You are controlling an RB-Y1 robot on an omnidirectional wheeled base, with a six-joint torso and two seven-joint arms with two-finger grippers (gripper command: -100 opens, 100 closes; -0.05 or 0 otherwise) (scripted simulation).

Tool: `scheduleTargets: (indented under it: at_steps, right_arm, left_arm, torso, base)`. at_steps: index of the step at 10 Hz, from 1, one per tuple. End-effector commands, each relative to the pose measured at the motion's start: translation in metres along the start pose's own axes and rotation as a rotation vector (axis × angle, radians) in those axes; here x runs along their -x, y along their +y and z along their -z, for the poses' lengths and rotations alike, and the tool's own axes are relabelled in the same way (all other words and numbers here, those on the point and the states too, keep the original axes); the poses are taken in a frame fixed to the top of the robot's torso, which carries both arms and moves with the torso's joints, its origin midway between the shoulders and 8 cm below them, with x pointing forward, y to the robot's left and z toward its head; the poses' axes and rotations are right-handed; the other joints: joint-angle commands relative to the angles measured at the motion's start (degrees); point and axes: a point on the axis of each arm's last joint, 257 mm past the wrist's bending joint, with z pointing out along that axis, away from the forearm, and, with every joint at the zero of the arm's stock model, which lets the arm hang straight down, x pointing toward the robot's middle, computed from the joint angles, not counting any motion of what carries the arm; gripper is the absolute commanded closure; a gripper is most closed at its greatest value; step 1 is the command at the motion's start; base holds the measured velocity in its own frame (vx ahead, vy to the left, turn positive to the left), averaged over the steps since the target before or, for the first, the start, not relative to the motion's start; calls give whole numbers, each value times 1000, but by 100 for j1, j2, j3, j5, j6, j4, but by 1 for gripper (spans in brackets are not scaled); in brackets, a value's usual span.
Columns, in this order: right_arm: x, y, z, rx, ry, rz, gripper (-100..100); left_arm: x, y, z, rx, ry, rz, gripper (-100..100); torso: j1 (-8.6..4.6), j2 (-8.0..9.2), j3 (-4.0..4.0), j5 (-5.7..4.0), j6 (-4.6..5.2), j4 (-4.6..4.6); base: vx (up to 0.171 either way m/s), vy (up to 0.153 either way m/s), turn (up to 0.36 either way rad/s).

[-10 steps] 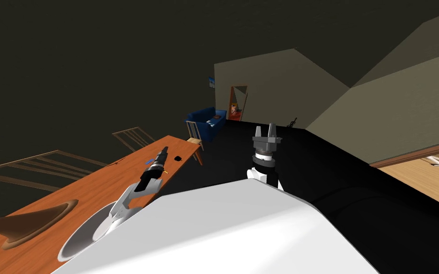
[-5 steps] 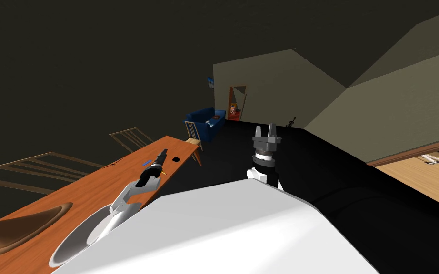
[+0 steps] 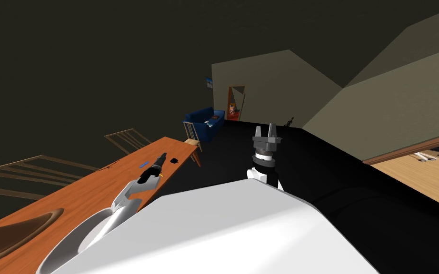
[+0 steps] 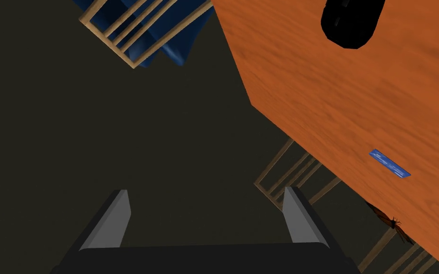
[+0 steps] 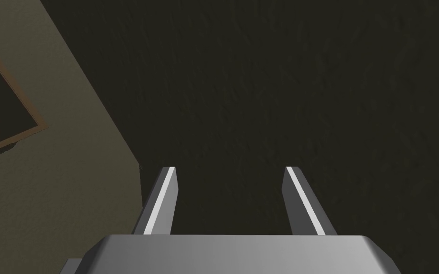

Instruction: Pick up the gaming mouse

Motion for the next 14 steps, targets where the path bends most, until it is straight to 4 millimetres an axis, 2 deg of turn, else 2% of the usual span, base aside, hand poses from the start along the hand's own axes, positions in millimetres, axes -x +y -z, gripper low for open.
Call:
scheduleTargets:
  at_steps: [1, 2, 3, 4, 5, 6, 7, 9, 11, 12, 13, 14]
  right_arm:
    - [0, 0, 0, 0, 0, 0, 0]
    - [0, 0, 0, 0, 0, 0, 0]
    - [0, 0, 0, 0, 0, 0, 0]
    - [0, 0, 0, 0, 0, 0, 0]
    - [0, 0, 0, 0, 0, 0, 0]
    - [0, 0, 0, 0, 0, 0, 0]
    - [0, 0, 0, 0, 0, 0, 0]
    - [0, 0, 0, 0, 0, 0, 0]
    - [0, 0, 0, 0, 0, 0, 0]
    - [0, 0, 0, 0, 0, 0, 0]
    - [0, 0, 0, 0, 0, 0, 0]
    - [0, 0, 0, 0, 0, 0, 0]
  left_arm:
    - [0, 13, -2, 47, 9, -8, -100]
    - [0, 28, -7, 97, 20, -19, -100]
    - [-1, 33, -7, 111, 23, -19, -100]
    - [-2, 50, -11, 165, 35, -28, -100]
    - [-3, 52, -11, 175, 38, -28, -100]
    - [-5, 70, -13, 234, 53, -35, -100]
    - [-5, 71, -13, 237, 54, -35, -100]
    - [-11, 94, -16, 328, 84, -42, -100]
    - [-17, 116, -13, 404, 108, -43, -100]
    - [-18, 120, -12, 414, 110, -43, -100]
    - [-24, 134, -10, 469, 131, -42, -100]
    - [-24, 134, -10, 469, 131, -42, -100]
  torso:
    - [0, 0, 0, 0, 0, 0]
    - [0, 1, 0, 0, -1, 0]
    - [3, -3, -1, 1, 0, -1]
    - [3, -1, -1, 1, -1, -1]
    - [5, -3, -2, 1, 0, -1]
    - [5, -2, -1, 1, -1, -1]
    - [5, -5, -3, 1, 0, -1]
    - [10, -6, -4, 2, 0, -1]
    - [14, -13, -8, 3, -3, -4]
    - [16, -13, -8, 4, -1, -3]
    - [14, -8, -6, 4, -2, -3]
    - [16, -10, -6, 3, -1, -2]
  base:
    - [24, -6, -19]
    - [33, -1, -30]
    - [28, 0, -28]
    - [34, 5, -45]
    - [29, 7, -23]
    - [39, 8, -43]
    - [38, 10, -28]
    - [55, 29, -65]
    - [59, 34, -33]
    - [43, 31, -35]
    - [55, 37, -60]
    - [44, 33, -26]
